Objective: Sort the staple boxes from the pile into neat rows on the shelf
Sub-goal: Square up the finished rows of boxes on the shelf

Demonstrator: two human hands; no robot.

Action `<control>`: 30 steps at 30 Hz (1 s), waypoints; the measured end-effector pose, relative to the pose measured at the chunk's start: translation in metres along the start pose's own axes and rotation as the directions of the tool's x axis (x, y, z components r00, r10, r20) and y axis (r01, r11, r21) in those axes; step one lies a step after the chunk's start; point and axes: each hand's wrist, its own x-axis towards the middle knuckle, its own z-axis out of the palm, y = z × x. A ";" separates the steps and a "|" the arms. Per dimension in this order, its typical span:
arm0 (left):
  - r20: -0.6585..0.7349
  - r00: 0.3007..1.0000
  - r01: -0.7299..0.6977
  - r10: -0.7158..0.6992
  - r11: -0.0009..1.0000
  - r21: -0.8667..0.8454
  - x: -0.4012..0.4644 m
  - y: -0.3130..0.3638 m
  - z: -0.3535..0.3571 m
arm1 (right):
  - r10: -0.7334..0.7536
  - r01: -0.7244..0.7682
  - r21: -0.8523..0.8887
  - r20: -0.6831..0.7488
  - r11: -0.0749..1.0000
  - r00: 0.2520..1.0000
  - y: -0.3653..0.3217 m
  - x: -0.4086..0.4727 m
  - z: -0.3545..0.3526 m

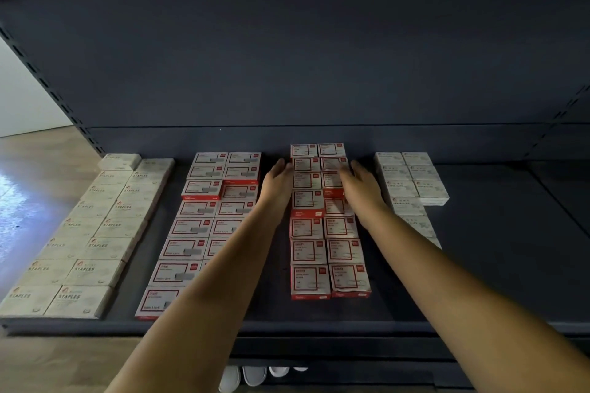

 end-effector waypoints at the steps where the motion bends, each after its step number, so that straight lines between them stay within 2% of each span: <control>1: 0.005 1.000 0.013 -0.013 1.000 -0.008 0.005 0.003 0.002 | 0.023 -0.023 0.022 0.007 0.999 1.000 -0.003 0.005 0.001; 5: 0.024 0.998 0.061 -0.061 0.998 -0.005 0.016 0.010 0.008 | 0.084 -0.084 0.085 -0.003 0.993 0.996 -0.012 0.018 0.005; 10: 0.035 0.999 0.032 -0.032 0.999 -0.003 0.020 0.004 0.010 | 0.171 -0.168 0.158 -0.005 0.973 0.985 -0.019 0.021 0.004; 19: 0.044 0.999 0.026 -0.026 1.000 0.002 0.026 0.002 0.009 | 0.171 -0.164 0.241 -0.008 0.957 0.985 -0.013 0.025 0.008; 22: 0.052 0.999 0.012 -0.013 1.000 0.022 0.027 0.001 0.008 | 0.154 -0.147 0.228 -0.012 0.962 0.988 -0.012 0.026 0.009; 27: 0.062 0.996 0.057 -0.057 0.998 0.005 0.022 -0.010 0.008 | 0.145 -0.145 0.007 -0.053 0.989 0.988 -0.004 0.029 0.011; 30: 0.064 0.996 0.069 -0.064 0.995 -0.075 0.018 -0.024 0.005 | 0.184 -0.182 0.033 -0.075 0.983 0.980 0.003 0.029 0.010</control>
